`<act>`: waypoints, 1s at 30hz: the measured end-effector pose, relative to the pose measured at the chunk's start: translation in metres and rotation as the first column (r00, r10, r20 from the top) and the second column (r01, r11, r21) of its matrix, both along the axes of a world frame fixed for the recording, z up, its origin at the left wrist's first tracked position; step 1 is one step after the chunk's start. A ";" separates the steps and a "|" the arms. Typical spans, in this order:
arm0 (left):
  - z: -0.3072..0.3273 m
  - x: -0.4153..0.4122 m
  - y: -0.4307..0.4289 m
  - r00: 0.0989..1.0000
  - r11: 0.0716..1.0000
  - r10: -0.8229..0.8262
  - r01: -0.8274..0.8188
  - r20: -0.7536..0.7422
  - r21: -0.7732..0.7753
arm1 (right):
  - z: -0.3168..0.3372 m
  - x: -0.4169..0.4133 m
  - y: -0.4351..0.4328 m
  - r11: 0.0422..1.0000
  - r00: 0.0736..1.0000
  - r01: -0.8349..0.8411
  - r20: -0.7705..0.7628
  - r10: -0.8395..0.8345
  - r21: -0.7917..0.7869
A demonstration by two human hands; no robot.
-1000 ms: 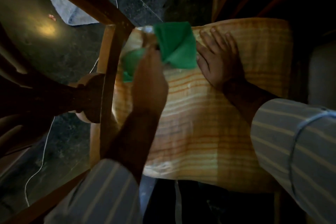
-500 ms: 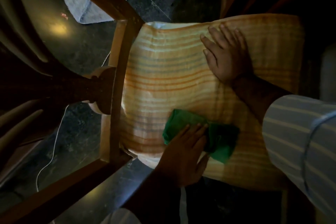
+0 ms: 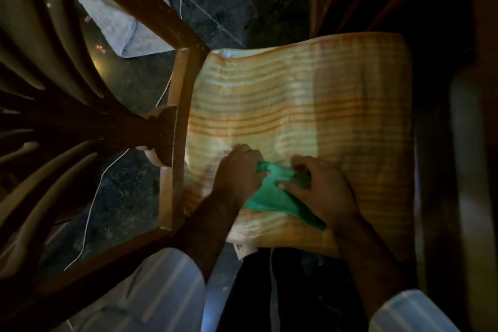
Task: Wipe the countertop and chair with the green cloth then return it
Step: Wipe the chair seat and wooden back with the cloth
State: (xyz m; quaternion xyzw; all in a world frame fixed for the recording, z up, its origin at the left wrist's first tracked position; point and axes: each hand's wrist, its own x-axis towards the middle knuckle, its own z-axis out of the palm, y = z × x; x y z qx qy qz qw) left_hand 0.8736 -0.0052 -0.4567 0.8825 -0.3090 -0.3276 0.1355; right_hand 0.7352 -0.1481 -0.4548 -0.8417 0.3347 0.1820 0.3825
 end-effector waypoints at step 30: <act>0.407 0.130 0.079 0.704 0.950 0.278 -0.100 0.654 -0.296 | 0.242 0.203 0.101 0.478 0.592 0.322 0.220 -0.775 0.817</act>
